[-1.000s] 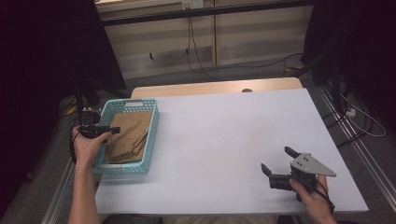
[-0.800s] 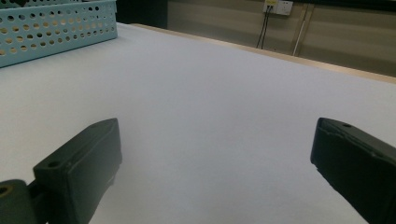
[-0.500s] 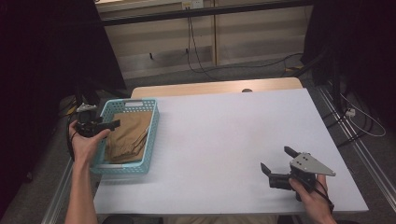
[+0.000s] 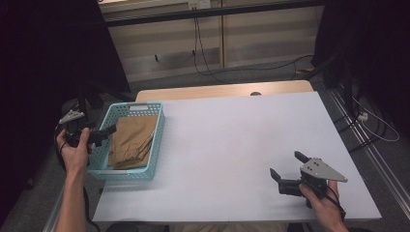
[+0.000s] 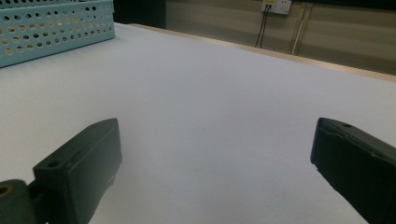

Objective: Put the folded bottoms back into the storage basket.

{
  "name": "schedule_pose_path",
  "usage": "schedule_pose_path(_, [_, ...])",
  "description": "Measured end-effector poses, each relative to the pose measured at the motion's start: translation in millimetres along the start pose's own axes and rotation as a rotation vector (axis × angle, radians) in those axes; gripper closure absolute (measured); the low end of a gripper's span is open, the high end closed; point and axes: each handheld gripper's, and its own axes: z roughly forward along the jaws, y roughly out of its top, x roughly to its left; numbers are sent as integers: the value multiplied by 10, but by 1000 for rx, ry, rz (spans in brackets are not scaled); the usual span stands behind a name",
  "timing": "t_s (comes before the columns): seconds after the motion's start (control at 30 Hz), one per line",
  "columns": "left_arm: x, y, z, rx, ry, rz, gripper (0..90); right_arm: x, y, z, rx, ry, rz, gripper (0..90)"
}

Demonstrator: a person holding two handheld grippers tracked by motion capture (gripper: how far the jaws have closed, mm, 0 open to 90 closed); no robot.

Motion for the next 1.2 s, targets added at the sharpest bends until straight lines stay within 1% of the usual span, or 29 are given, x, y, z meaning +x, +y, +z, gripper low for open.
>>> schedule_pose_path(0.07, [-6,-39,-39,3,3,8,41,3,1,8,1,2,-3,17])
schedule_pose_path(0.1, [-11,-59,-51,13,3,-3,41,5,1,13,1,3,-5,17])
schedule_pose_path(0.13, [-17,-78,-64,16,3,-2,41,6,1,16,2,3,-6,17])
schedule_pose_path(0.2, [-42,-113,-105,6,10,12,41,7,2,16,1,4,-7,17])
schedule_pose_path(0.23, [-55,-127,-130,-5,5,17,41,5,2,15,1,2,-6,17])
schedule_pose_path(0.33, [-98,-169,-200,-42,-14,15,41,-2,4,8,-1,-5,-1,17])
schedule_pose_path(0.4, [-141,-189,-248,-54,5,29,41,-9,7,-2,-3,-14,2,17])
schedule_pose_path(0.47, [-183,-202,-290,-67,-4,24,41,-8,11,-4,-5,-18,1,17])
schedule_pose_path(0.53, [-221,-206,-330,-96,-37,10,42,-2,11,-3,-3,-19,-3,17])
schedule_pose_path(0.57, [-245,-205,-349,-106,-36,21,44,1,11,-2,-3,-18,-4,17])
schedule_pose_path(0.6, [-278,-210,-362,-118,-31,18,44,4,11,-2,-4,-17,-6,17])
schedule_pose_path(0.67, [-337,-231,-388,-141,-42,-1,45,8,12,-11,-4,-17,-9,17])
schedule_pose_path(0.73, [-399,-246,-419,-142,-28,16,44,11,14,-21,-5,-22,-8,17])
schedule_pose_path(0.8, [-478,-255,-454,-133,-2,34,46,9,13,-22,-5,-25,-5,17])
schedule_pose_path(0.83, [-521,-261,-471,-124,15,27,49,8,13,-21,-5,-23,-5,17])
schedule_pose_path(0.9, [-568,-269,-494,-114,14,6,56,9,14,-14,-4,-23,-7,17])
schedule_pose_path(1.0, [-661,-281,-534,-112,8,23,56,13,14,-11,-3,-22,-10,16])
schedule_pose_path(1.07, [-736,-295,-561,-116,-11,27,55,12,14,-14,-4,-21,-9,16])
schedule_pose_path(1.1, [-772,-308,-572,-110,-10,26,55,11,14,-15,-5,-22,-7,16])
schedule_pose_path(1.13, [-811,-321,-578,-115,-11,22,55,11,14,-16,-4,-21,-7,16])
schedule_pose_path(1.2, [-885,-332,-598,-122,-27,37,54,15,14,-15,-4,-20,-10,16])
